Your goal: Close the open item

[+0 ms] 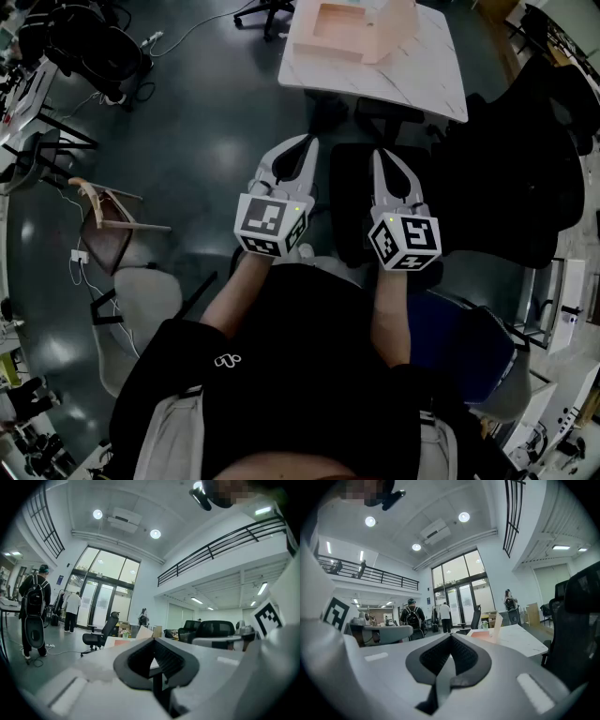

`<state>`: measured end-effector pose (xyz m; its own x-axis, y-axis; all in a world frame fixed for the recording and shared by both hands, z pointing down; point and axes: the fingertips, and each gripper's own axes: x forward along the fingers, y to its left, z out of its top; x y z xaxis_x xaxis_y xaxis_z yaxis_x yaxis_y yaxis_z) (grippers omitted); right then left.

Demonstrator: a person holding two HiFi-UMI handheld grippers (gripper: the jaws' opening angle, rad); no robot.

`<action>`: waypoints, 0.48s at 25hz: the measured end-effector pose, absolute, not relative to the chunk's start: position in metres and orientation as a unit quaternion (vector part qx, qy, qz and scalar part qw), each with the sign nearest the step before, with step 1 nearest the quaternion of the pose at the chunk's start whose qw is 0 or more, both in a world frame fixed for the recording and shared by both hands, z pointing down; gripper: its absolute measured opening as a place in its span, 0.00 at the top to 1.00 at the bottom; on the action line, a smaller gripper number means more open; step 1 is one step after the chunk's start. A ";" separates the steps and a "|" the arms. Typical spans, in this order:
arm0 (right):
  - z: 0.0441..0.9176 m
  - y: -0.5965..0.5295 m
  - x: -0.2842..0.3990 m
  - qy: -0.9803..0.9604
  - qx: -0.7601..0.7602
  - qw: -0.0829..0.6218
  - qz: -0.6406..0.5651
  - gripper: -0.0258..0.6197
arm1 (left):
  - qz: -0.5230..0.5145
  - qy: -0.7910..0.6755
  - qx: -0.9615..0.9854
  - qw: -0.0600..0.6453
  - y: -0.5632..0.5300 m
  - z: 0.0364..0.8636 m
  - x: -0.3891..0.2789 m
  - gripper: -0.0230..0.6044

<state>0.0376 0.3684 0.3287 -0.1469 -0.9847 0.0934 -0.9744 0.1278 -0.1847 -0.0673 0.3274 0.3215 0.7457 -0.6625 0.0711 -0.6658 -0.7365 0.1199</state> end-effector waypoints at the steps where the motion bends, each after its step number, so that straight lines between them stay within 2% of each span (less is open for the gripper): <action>1: 0.329 0.367 0.040 0.750 -0.653 0.028 -0.102 0.96 | 0.013 -0.355 0.932 0.066 0.326 0.321 -0.064 0.96; 12: 0.334 0.340 0.049 0.741 -0.660 0.043 -0.114 0.96 | 0.016 -0.354 0.933 0.063 0.301 0.321 -0.059 0.96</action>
<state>0.0486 0.3404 0.3340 -0.1249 -0.9884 0.0867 -0.9689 0.1027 -0.2252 -0.0594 0.3011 0.3209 0.7491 -0.6582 0.0750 -0.6623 -0.7418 0.1057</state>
